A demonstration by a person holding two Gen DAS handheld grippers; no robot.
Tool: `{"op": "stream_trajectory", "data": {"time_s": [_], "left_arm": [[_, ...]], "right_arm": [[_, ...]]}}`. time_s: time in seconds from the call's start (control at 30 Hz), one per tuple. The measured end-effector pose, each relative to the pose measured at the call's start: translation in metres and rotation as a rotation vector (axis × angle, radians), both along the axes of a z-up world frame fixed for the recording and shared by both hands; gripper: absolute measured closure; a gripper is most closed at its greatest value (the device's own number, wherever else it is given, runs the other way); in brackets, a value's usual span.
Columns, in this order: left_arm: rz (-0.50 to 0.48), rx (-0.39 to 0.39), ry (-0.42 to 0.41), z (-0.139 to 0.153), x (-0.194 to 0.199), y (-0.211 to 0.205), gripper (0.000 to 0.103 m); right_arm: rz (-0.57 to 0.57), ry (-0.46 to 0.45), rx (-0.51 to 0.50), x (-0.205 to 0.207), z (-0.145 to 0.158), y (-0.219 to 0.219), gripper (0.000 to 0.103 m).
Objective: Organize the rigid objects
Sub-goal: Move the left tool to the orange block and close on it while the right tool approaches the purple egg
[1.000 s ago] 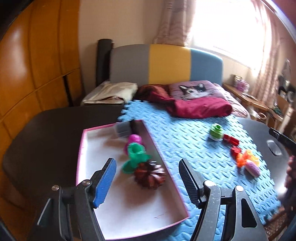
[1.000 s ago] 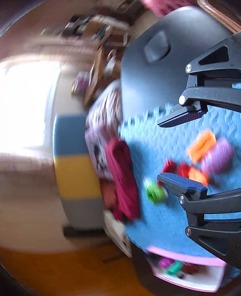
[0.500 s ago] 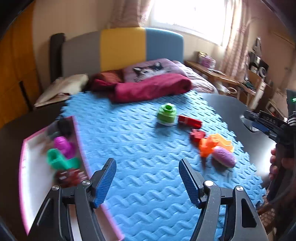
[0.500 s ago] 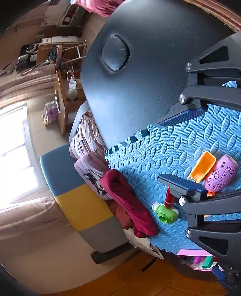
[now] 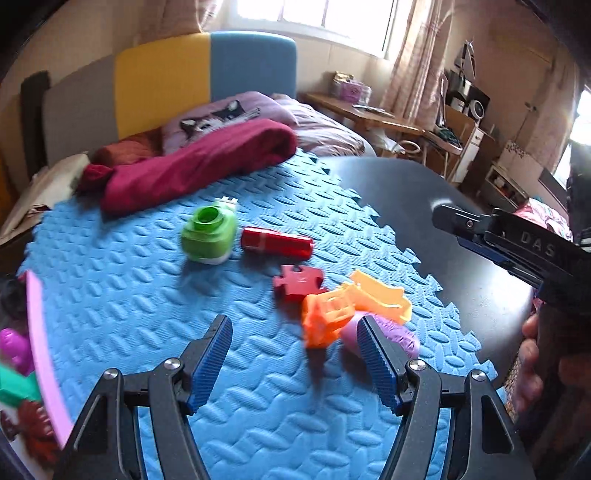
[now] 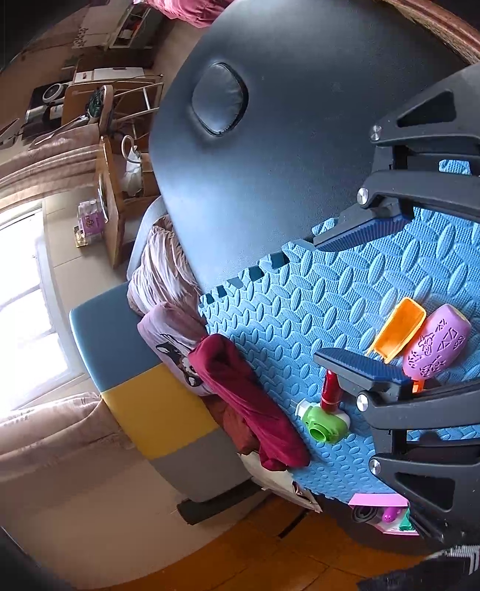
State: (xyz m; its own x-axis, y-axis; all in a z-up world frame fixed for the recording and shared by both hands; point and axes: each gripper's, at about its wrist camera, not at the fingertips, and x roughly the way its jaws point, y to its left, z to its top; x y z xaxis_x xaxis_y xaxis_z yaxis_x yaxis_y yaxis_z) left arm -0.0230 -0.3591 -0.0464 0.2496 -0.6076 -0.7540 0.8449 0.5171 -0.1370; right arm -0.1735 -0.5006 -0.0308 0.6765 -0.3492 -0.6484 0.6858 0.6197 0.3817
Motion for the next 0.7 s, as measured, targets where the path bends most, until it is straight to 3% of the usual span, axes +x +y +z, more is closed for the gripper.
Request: {"op": "stream_trajectory", "data": {"time_s": [0.17, 0.23, 0.3, 0.4, 0.7], "left_arm": [[-0.018, 0.018, 0.044, -0.018, 0.007, -0.024, 0.034], [-0.026, 0.017, 0.072, -0.025, 0.013, -0.031, 0.044], [-0.034, 0.024, 0.114, -0.033, 0.018, -0.033, 0.077], [-0.026, -0.003, 0.165, -0.038, 0.021, -0.022, 0.078], [0.025, 0.001, 0.113, -0.035, 0.009, 0.039, 0.078]], "right_arm": [[0.006, -0.001, 0.01, 0.001, -0.001, -0.001, 0.048], [0.005, 0.001, 0.02, 0.001, -0.003, -0.002, 0.048], [0.008, 0.005, 0.025, 0.002, -0.004, -0.003, 0.048], [0.014, 0.017, 0.031, 0.005, -0.006, -0.003, 0.048], [0.054, 0.055, 0.052, 0.014, -0.013, 0.001, 0.048]]}}
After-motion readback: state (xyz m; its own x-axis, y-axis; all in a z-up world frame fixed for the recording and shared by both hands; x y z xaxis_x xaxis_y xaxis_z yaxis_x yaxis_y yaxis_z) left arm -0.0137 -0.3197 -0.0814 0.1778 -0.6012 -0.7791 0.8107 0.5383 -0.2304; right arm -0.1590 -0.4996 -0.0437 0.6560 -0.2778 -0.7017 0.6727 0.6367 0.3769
